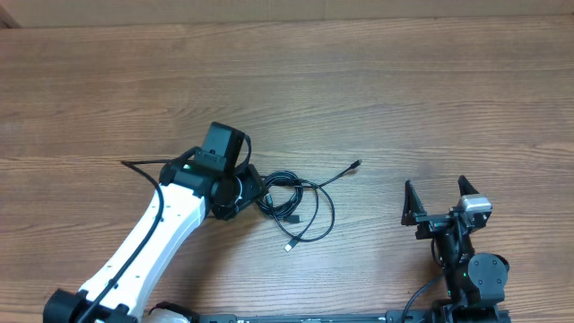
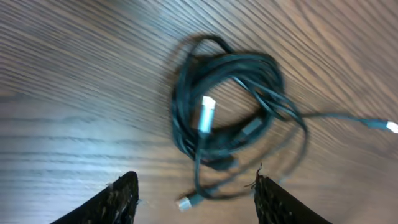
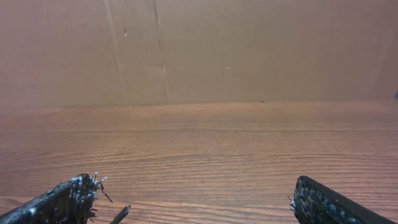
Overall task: Untangle cables
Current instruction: 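Lower the left gripper and grasp the coiled black cable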
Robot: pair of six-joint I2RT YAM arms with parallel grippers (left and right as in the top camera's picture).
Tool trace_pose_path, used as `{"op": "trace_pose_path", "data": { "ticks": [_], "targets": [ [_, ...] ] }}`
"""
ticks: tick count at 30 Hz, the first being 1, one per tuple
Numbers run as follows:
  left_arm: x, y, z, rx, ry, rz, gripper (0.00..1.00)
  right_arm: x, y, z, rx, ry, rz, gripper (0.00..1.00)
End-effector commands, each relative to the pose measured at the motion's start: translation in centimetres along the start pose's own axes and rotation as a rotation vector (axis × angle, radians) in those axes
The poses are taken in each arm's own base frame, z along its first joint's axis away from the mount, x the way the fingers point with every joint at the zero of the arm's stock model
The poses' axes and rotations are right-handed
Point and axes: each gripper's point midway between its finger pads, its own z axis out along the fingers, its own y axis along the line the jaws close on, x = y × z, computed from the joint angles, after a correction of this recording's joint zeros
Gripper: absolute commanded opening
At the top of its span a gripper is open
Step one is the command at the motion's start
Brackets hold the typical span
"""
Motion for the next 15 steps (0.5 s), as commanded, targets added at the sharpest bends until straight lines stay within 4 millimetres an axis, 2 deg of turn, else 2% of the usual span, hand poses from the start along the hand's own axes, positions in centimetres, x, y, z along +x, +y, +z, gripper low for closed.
{"op": "trace_pose_path", "data": {
  "ticks": [1, 7, 15],
  "targets": [
    [-2.2, 1.0, 0.1, -0.085, -0.112, -0.012, 0.57, 0.1, -0.1, 0.0, 0.007, -0.005, -0.005, 1.0],
    [-3.4, 1.7, 0.9, -0.139, -0.155, 0.004, 0.42, 0.1, -0.1, 0.0, 0.007, -0.005, -0.005, 1.0],
    [-3.5, 2.4, 4.6, -0.199, -0.098, 0.0, 0.42, 0.1, -0.1, 0.0, 0.007, -0.005, -0.005, 1.0]
  ]
}}
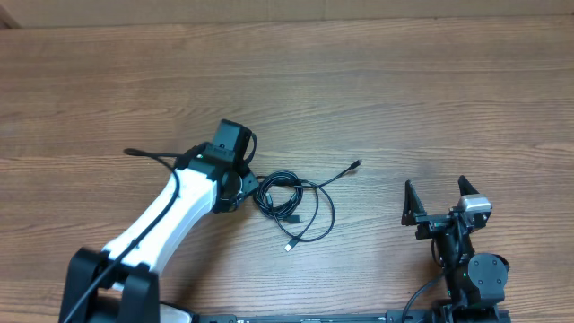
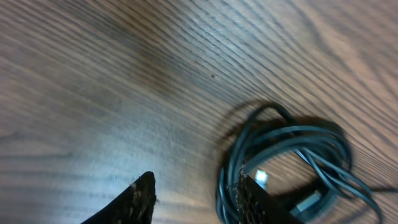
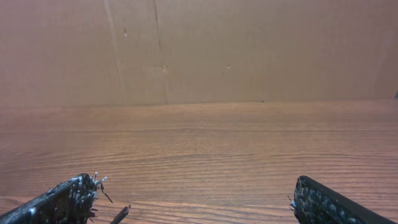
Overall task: Untangle cables
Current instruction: 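Lower the left gripper and grasp the coiled black cable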
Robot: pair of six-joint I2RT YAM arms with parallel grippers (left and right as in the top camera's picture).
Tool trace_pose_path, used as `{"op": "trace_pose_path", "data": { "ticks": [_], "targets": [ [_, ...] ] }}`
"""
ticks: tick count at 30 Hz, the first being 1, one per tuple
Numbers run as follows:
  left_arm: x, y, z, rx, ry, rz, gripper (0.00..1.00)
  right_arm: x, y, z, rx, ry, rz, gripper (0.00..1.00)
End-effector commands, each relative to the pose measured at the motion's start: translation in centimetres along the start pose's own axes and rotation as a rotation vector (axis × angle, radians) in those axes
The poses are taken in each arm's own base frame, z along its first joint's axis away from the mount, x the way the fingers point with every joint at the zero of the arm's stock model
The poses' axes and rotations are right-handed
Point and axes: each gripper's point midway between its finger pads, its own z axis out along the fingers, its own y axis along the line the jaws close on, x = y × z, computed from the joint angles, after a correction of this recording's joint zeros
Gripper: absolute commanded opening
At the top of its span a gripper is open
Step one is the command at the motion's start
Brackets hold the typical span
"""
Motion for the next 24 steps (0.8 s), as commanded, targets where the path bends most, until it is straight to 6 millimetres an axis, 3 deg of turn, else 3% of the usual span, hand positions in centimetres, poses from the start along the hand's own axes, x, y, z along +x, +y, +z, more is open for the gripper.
{"op": "trace_pose_path", "data": {
  "ticks": [1, 8, 10, 14, 18, 24],
  "targets": [
    [-0.2, -0.4, 1.6, -0.018, 0.018, 0.007, 0.41, 0.1, -0.1, 0.0, 0.007, -0.005, -0.005, 1.0],
    [0.8, -1.3, 3.7, 0.009, 0.095, 0.005, 0.42, 0.1, -0.1, 0.0, 0.007, -0.005, -0.005, 1.0],
    [0.9, -1.2, 3.9, 0.004, 0.097, 0.005, 0.45, 0.1, -0.1, 0.0, 0.007, -0.005, -0.005, 1.0],
    [0.9, -1.2, 3.9, 0.004, 0.097, 0.005, 0.61, 0.1, -0.1, 0.0, 0.007, -0.005, -0.005, 1.0],
    [0.9, -1.3, 3.9, 0.007, 0.102, 0.004, 0.59, 0.1, -0.1, 0.0, 0.007, -0.005, -0.005, 1.0],
    [2.4, -2.2, 4.0, 0.046, 0.173, -0.001, 0.65, 0.1, -0.1, 0.0, 0.007, -0.005, -0.005, 1.0]
  ]
}}
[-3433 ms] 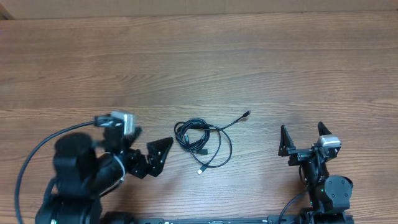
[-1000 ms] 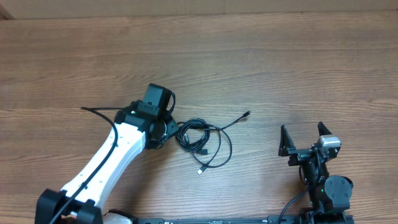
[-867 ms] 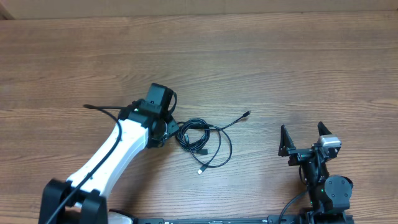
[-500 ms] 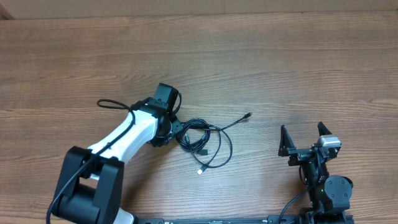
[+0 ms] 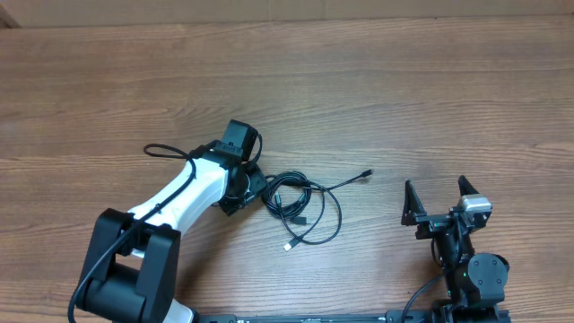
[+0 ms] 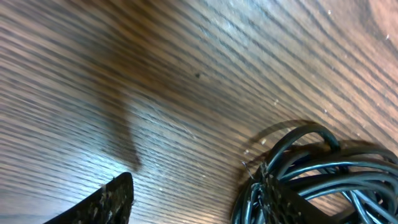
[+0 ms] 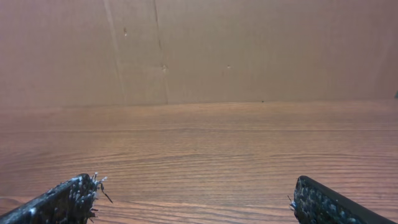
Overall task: Untangle cables
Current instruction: 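Lower the left gripper and grasp the coiled black cable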
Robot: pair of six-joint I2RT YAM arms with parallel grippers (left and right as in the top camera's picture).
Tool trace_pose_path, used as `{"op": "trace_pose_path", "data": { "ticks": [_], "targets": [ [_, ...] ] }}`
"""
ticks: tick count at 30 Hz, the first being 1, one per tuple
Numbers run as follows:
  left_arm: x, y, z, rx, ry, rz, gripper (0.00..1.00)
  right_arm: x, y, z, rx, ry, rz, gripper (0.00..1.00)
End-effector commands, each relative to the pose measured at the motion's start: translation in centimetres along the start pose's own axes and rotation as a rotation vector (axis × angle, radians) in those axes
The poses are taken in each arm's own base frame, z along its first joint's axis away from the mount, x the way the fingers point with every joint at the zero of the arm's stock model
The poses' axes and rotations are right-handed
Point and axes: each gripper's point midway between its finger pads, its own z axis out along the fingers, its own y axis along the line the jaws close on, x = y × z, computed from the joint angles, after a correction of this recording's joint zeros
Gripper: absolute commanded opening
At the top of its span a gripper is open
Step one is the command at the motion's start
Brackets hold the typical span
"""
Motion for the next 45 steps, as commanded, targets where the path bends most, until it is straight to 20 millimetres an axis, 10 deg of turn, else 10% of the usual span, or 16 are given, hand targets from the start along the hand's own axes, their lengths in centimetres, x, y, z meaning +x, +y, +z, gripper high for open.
{"op": "trace_pose_path", "data": {
  "ticks": [1, 13, 20, 28, 38, 45],
  "targets": [
    [1.2, -1.1, 0.5, 0.025, 0.059, 0.004, 0.65, 0.1, -0.1, 0.0, 0.006, -0.005, -0.005, 1.0],
    [1.9, -2.0, 0.8, -0.009, -0.018, 0.081, 0.43, 0.1, -0.1, 0.0, 0.006, -0.005, -0.005, 1.0],
    [1.9, -2.3, 0.8, -0.009, -0.033, 0.089, 1.0, 0.1, -0.1, 0.0, 0.006, -0.005, -0.005, 1.0],
    [1.8, -2.7, 0.8, 0.011, -0.035, 0.086, 0.96, 0.1, -0.1, 0.0, 0.006, -0.005, -0.005, 1.0],
    [2.3, -3.4, 0.8, 0.046, -0.007, 0.089, 0.17, 0.1, -0.1, 0.0, 0.006, -0.005, -0.005, 1.0],
    [-0.7, -0.1, 0.4, -0.106, -0.146, 0.069, 0.04, 0.1, -0.1, 0.0, 0.006, -0.005, -0.005, 1.0]
  ]
}}
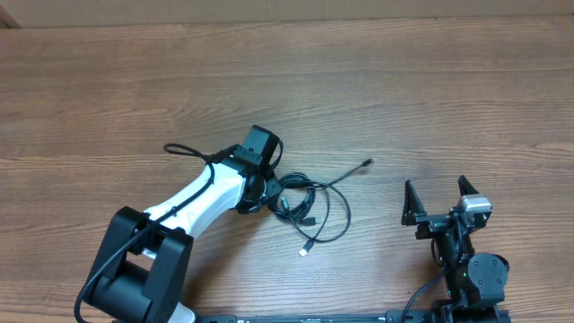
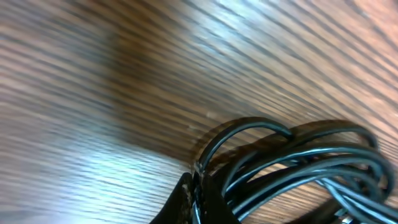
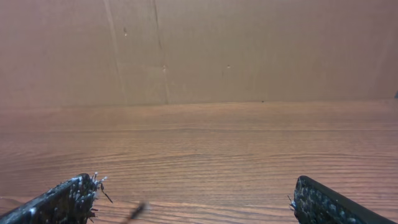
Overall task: Untangle cables
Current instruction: 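Lower the left gripper and grasp the coiled black cable, then lift the cable coil with the left gripper and shift it right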
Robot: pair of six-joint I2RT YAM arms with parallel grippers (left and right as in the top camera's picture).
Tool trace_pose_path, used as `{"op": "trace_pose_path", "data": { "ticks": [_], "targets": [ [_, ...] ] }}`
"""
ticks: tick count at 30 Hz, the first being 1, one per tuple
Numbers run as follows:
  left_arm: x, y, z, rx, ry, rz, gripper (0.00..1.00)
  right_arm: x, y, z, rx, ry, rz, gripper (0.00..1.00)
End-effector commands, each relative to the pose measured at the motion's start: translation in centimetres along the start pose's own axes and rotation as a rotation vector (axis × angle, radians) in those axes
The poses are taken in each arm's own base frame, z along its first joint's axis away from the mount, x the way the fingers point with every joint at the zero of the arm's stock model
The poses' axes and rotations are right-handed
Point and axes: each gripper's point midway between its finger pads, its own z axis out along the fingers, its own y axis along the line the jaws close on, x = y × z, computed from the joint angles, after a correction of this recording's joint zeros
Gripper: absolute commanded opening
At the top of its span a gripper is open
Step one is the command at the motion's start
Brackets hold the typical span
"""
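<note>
A tangle of thin black cables (image 1: pixel 311 203) lies on the wooden table (image 1: pixel 404 81) near the middle. One loose end reaches up right to a small plug (image 1: pixel 368 162); another ends in a light plug (image 1: pixel 303 252) toward the front. My left gripper (image 1: pixel 273 192) is at the tangle's left edge, shut on a strand. In the left wrist view the left gripper (image 2: pixel 198 198) pinches one strand of the looped cables (image 2: pixel 298 165). My right gripper (image 1: pixel 439 205) stands open and empty at the front right, well apart from the cables; the right wrist view shows the right gripper (image 3: pixel 196 205) spread wide.
The white left arm (image 1: pixel 202 199) lies across the table from the front left, its own wire looping out beside it (image 1: pixel 179 150). A brown cardboard wall (image 3: pixel 186 50) stands beyond the table's far edge.
My left gripper, then open at the tangle's left edge, is now shut on a strand there. Gripper and tangle sit slightly further right. The right arm has not moved.
At first my left gripper hung open over the tangle. It was then open to the left of the loops, then lower, with one finger against their left edge. Now it is shut on a strand and the tangle has shifted right.
</note>
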Motion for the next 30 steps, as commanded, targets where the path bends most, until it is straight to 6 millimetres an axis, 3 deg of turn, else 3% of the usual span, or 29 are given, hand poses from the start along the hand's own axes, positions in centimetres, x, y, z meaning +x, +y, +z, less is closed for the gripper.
{"op": "trace_pose_path", "data": {
  "ticks": [1, 7, 9, 13, 19, 26, 27, 30],
  "targets": [
    [-2.6, 2.9, -0.2, -0.127, -0.098, -0.03, 0.04, 0.1, -0.1, 0.0, 0.007, -0.005, -0.004, 1.0],
    [-4.8, 8.8, -1.7, -0.216, -0.032, -0.228, 0.04, 0.1, -0.1, 0.0, 0.007, -0.005, -0.005, 1.0],
    [-5.1, 9.8, -2.4, -0.194, 0.016, -0.252, 0.04, 0.1, -0.1, 0.0, 0.007, -0.005, -0.005, 1.0],
    [-6.0, 8.1, -3.9, 0.005, 0.095, -0.085, 0.08, 0.1, -0.1, 0.0, 0.007, -0.005, -0.005, 1.0],
    [-5.6, 4.4, -6.9, 0.221, 0.14, 0.121, 0.42, 0.1, -0.1, 0.0, 0.007, -0.005, -0.005, 1.0],
    [-3.6, 2.5, -8.2, 0.228, 0.137, 0.328, 0.43, 0.1, -0.1, 0.0, 0.007, -0.005, -0.005, 1.0],
    [-3.3, 2.1, -8.1, 0.224, 0.132, 0.378, 0.47, 0.1, -0.1, 0.0, 0.007, -0.005, -0.004, 1.0],
    [-3.0, 1.8, -7.5, 0.143, 0.082, 0.537, 0.73, 0.1, -0.1, 0.0, 0.007, -0.005, -0.004, 1.0]
  ]
}}
